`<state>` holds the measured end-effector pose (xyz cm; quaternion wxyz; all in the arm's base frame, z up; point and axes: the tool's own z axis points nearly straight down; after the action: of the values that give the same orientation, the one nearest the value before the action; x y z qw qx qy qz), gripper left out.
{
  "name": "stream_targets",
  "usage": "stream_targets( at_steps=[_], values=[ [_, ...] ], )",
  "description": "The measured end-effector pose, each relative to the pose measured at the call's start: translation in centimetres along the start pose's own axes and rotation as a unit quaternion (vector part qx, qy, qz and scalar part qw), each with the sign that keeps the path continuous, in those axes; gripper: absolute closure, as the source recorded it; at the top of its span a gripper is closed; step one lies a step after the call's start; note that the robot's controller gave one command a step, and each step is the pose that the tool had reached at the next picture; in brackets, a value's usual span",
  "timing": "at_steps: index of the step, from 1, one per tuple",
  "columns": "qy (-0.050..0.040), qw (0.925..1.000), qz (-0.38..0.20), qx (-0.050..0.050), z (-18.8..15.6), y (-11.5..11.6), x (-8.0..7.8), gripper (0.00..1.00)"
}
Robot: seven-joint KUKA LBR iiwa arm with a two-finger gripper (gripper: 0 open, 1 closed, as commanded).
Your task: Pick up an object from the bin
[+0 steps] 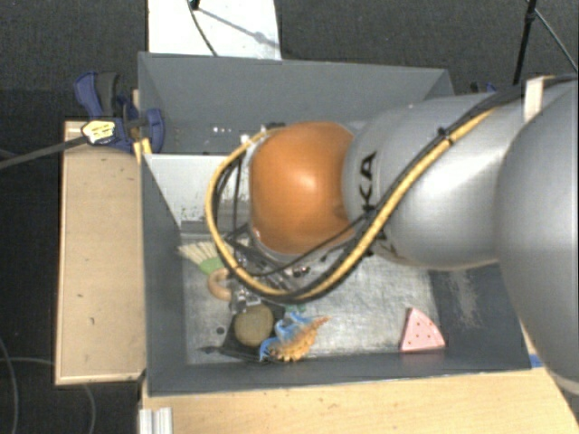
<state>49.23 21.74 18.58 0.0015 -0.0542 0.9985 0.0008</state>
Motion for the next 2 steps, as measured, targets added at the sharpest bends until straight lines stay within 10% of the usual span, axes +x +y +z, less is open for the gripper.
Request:
stream_targets(
  at_steps=[2],
  values=[
    [0.001, 0.9998, -0.021, 0.0, -0.06, 0.16, 0.25, 1.0]
  ],
)
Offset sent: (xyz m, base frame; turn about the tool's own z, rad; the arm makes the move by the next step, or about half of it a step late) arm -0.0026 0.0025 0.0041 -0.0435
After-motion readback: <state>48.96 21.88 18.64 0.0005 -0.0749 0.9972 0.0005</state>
